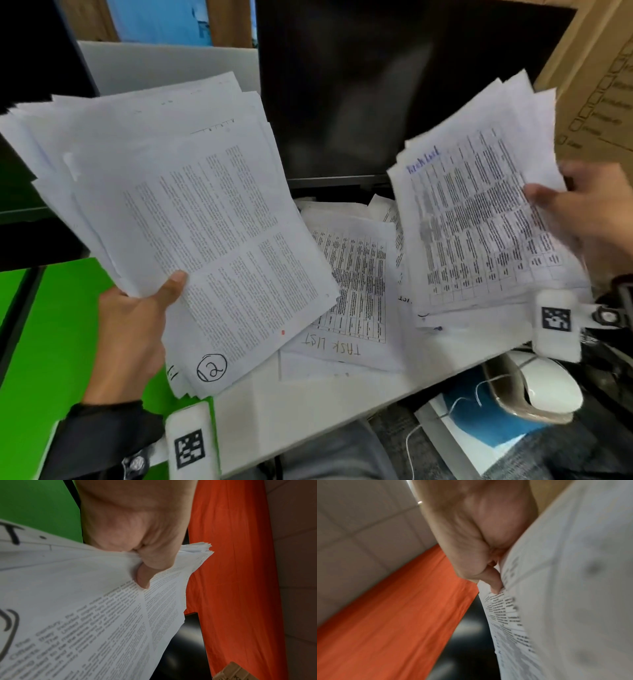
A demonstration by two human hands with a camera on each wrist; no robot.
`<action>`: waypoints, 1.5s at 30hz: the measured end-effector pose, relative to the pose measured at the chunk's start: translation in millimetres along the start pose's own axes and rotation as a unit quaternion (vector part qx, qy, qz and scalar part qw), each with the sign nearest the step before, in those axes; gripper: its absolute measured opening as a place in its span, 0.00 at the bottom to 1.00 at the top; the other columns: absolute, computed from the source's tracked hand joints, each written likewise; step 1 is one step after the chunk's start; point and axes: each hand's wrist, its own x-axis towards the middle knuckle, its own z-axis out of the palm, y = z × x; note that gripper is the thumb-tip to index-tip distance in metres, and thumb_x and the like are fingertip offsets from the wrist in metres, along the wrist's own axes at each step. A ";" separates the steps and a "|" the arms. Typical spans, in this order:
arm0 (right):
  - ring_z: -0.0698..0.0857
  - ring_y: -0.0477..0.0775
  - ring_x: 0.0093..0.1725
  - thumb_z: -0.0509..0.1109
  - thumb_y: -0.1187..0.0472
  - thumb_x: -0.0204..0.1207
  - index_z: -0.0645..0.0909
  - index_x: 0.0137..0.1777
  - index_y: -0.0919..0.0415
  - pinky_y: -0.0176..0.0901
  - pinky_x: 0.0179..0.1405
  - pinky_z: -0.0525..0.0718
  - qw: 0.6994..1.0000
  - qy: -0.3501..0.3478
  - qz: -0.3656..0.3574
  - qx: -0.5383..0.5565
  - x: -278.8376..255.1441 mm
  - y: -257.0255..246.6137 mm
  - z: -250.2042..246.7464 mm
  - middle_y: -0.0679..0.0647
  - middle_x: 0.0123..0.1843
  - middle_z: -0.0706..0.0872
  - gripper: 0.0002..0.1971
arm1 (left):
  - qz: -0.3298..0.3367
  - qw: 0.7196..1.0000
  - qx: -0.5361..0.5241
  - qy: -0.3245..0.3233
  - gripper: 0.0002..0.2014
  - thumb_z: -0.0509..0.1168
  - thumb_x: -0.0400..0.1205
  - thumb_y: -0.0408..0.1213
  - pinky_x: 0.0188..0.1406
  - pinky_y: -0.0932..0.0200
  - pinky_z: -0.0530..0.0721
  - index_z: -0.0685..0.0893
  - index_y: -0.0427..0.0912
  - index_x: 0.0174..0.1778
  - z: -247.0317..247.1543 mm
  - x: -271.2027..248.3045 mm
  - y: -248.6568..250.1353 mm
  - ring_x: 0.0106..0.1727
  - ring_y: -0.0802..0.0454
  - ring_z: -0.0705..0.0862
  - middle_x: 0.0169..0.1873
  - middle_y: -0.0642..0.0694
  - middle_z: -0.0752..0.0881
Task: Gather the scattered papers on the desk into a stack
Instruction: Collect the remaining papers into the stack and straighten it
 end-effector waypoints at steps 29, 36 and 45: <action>0.87 0.62 0.50 0.74 0.74 0.71 0.79 0.60 0.70 0.42 0.40 0.86 0.981 -0.126 0.090 -0.116 -19.2 36.9 173.1 0.64 0.57 0.87 0.17 | -0.027 0.999 0.024 -0.001 0.16 0.69 0.80 0.26 0.29 0.69 0.86 0.83 0.40 0.64 -11.3 -5.1 4.9 0.41 0.60 0.89 0.49 0.52 0.88; 0.82 0.62 0.57 0.80 0.68 0.68 0.71 0.69 0.69 0.51 0.43 0.83 0.982 -0.096 -0.039 -0.160 -8.8 -30.0 103.3 0.61 0.58 0.82 0.31 | -0.046 0.999 0.024 0.009 0.18 0.69 0.80 0.26 0.45 0.53 0.85 0.82 0.38 0.66 -11.8 2.0 1.6 0.48 0.52 0.87 0.51 0.49 0.88; 0.90 0.46 0.31 0.75 0.64 0.74 0.86 0.43 0.54 0.43 0.28 0.90 0.967 -0.184 -0.177 -0.016 -41.7 -114.6 52.9 0.49 0.34 0.92 0.03 | -0.099 0.995 -0.012 0.022 0.18 0.70 0.79 0.25 0.47 0.51 0.85 0.82 0.36 0.66 -17.2 11.1 -4.4 0.53 0.43 0.88 0.54 0.41 0.89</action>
